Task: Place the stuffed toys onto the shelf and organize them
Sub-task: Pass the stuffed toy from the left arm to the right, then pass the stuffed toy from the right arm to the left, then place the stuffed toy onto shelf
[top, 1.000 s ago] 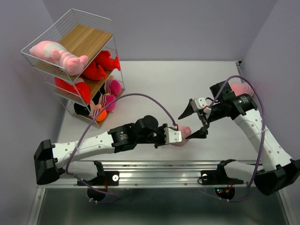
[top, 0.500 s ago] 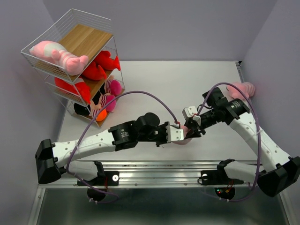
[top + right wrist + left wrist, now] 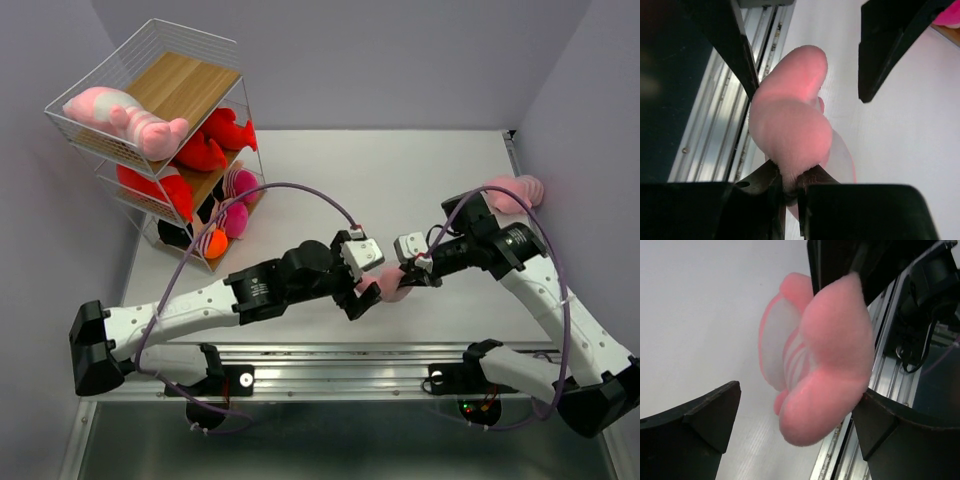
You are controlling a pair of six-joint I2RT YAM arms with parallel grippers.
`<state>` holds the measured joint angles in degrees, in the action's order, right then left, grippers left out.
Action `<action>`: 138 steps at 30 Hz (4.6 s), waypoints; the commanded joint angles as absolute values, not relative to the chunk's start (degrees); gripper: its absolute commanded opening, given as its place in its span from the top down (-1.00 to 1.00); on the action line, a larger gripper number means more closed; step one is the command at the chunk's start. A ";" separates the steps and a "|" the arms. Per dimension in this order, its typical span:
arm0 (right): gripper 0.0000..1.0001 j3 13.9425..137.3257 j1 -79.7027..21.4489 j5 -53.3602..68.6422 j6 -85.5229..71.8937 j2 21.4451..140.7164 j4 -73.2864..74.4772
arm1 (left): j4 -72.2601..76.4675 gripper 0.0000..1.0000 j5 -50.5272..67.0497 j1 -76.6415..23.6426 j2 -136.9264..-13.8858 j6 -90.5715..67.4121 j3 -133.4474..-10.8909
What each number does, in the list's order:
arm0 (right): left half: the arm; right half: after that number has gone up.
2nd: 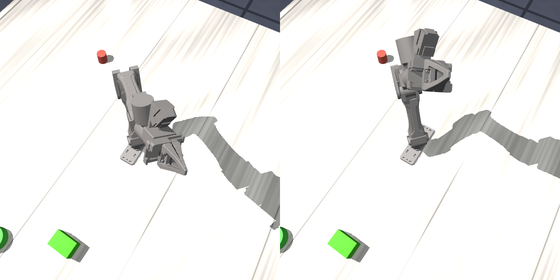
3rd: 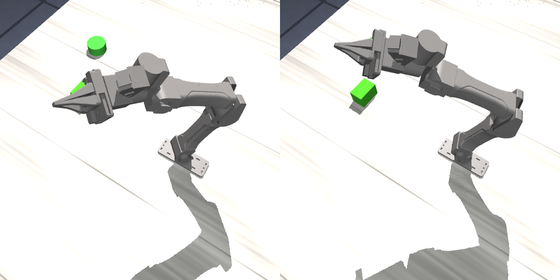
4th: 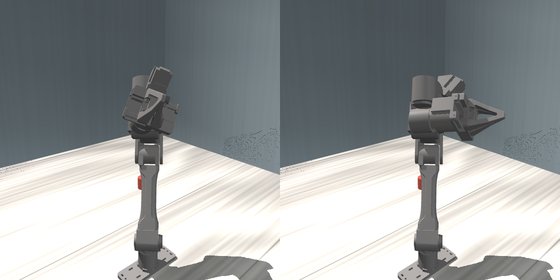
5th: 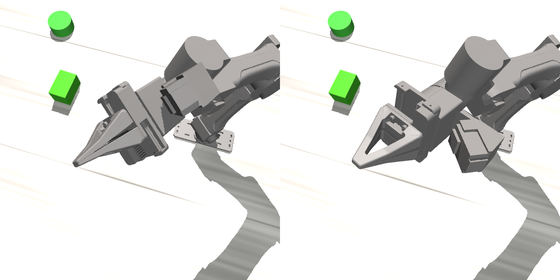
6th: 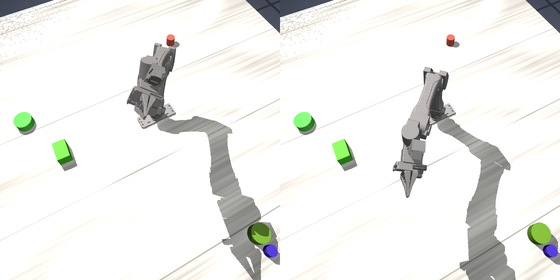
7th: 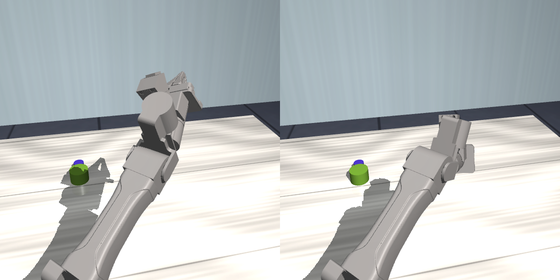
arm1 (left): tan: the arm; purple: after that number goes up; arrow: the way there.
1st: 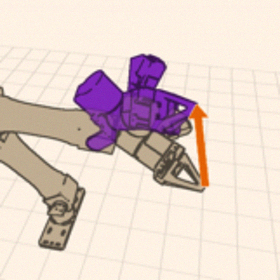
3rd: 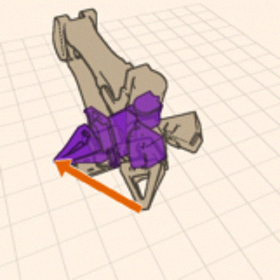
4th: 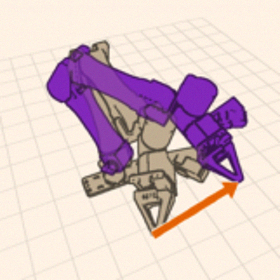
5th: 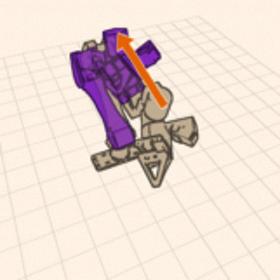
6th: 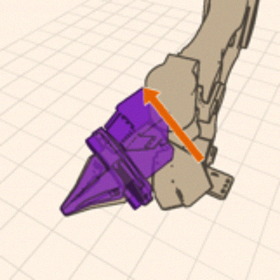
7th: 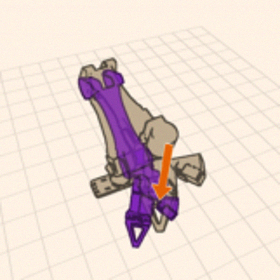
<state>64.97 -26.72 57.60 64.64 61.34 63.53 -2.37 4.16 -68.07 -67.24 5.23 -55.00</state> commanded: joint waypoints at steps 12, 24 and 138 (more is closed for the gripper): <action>0.99 63.46 -27.42 44.32 59.24 58.20 37.57 | 9.48 -0.97 -18.63 -66.36 -42.82 -49.10 -44.50; 0.99 47.21 -27.42 36.22 59.33 49.66 4.25 | 26.10 -0.82 -17.49 -66.36 -45.34 -83.13 -33.56; -1.00 42.19 -27.42 31.55 30.06 42.19 25.93 | -15.38 1.00 -49.29 -67.94 -71.80 -9.94 -105.28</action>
